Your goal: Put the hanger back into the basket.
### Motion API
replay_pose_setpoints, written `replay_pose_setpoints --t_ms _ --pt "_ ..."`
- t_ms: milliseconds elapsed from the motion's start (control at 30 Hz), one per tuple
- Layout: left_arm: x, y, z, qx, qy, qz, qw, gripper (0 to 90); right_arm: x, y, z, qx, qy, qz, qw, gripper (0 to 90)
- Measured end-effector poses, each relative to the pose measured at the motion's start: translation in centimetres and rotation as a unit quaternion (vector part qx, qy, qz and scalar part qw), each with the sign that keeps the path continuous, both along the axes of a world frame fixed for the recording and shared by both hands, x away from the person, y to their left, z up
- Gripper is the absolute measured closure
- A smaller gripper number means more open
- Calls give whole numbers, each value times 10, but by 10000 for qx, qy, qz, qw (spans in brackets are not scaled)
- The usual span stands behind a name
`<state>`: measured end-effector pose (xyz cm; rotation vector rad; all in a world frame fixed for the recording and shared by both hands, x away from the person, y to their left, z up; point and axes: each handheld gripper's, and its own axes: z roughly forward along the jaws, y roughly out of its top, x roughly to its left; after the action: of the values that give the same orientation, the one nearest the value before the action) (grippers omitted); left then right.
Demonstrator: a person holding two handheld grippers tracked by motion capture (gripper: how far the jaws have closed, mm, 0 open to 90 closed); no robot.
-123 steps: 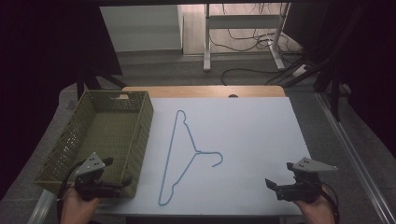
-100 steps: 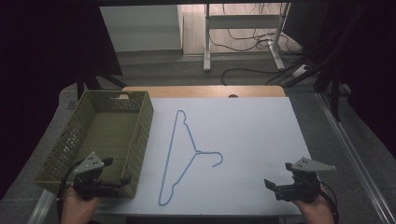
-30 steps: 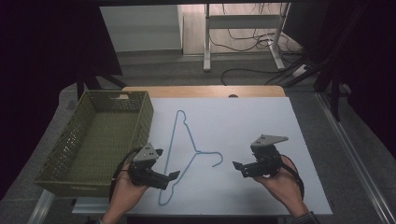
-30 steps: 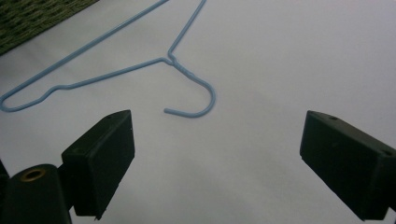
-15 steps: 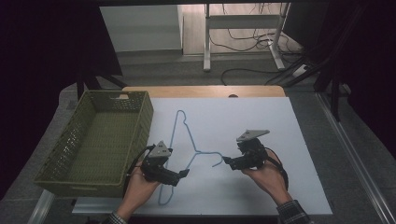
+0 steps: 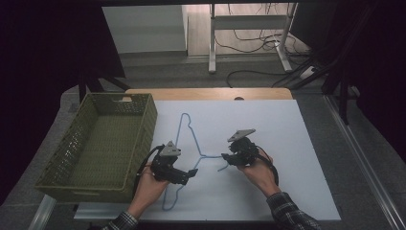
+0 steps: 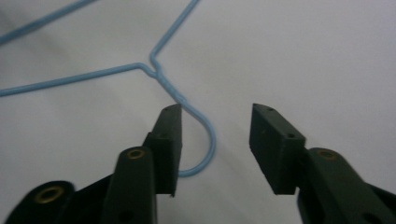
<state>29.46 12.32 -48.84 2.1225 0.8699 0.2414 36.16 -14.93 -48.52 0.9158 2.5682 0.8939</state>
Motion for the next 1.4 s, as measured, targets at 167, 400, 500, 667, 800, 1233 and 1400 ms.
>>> replay_pose_setpoints --t_ms 167,400,500,667,800,1233,1400 --pt "0 0 -4 133 -7 -22 9999 23 10 2 -12 -54 67 96 9999 670" --pt "0 -1 -8 37 155 18 9999 28 14 6 -26 -201 148 153 9996 740" --pt "0 -3 -10 115 191 20 9997 28 15 6 -29 -240 186 152 9994 773" --pt "0 -7 -12 260 272 -59 9993 17 14 8 -31 -242 260 188 9992 861" --pt "1 -8 -14 281 398 -40 9988 29 13 10 -28 -351 182 230 9990 863" --pt "27 -10 -24 373 980 93 9944 499 4 11 1 -121 -88 257 9996 865" --pt "35 -21 -30 559 1082 51 9925 603 2 12 5 -98 -117 304 9994 865"
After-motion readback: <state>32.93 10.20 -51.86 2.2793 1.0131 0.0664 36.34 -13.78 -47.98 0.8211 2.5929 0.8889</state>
